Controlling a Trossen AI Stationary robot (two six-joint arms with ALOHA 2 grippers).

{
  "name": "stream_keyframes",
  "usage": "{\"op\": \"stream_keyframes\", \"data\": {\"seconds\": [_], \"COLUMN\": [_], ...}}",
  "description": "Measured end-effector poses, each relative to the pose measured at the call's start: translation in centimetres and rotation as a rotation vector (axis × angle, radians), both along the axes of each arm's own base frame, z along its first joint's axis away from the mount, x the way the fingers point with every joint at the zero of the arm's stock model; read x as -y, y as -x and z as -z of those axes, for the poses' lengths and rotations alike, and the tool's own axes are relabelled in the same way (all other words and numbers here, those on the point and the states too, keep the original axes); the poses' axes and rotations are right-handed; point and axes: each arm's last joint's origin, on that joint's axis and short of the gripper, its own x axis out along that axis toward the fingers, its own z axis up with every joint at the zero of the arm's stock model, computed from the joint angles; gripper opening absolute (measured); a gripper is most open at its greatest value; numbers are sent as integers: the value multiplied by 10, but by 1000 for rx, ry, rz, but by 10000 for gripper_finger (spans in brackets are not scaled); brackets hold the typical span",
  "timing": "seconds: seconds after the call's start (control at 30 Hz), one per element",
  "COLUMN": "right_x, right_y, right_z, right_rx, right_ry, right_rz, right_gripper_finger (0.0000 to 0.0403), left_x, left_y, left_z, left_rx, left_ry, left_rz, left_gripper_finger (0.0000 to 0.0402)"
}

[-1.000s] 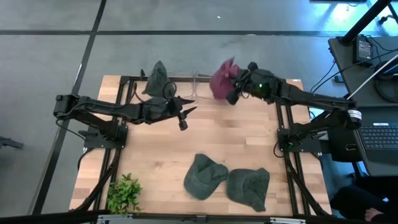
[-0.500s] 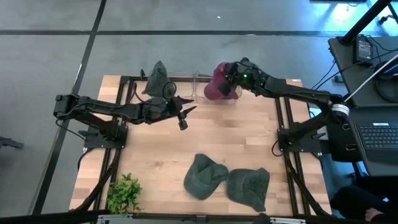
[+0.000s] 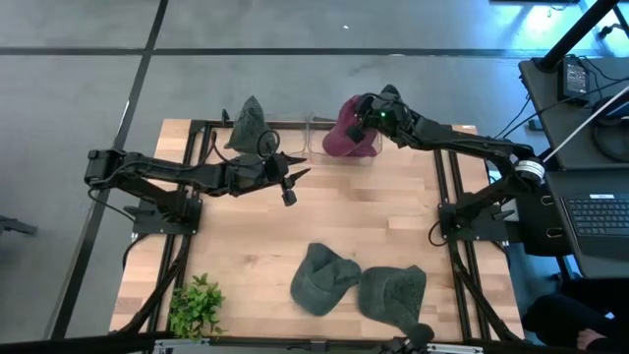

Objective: Pick & Place hat
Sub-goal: Put the red cap into the right transparent bin

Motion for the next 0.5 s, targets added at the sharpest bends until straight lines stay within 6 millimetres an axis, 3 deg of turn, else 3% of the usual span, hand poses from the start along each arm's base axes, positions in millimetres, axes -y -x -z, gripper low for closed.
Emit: {"op": "stream_keyframes", "data": {"seconds": [0.23, 0.5], "right_x": [4, 1], "right_y": [3, 5], "right_z": [0, 12], "right_rx": [-22, -29], "right_ry": [10, -138], "right_rz": [25, -35], "right_gripper_finger": [9, 10], "left_x": [0, 0], "left_y": [0, 0], "left_z": [0, 0], "left_rx": [-12, -13], "left_ry": [-22, -23], "left_rz": [5, 5], "left_gripper_finger": [127, 127]}}
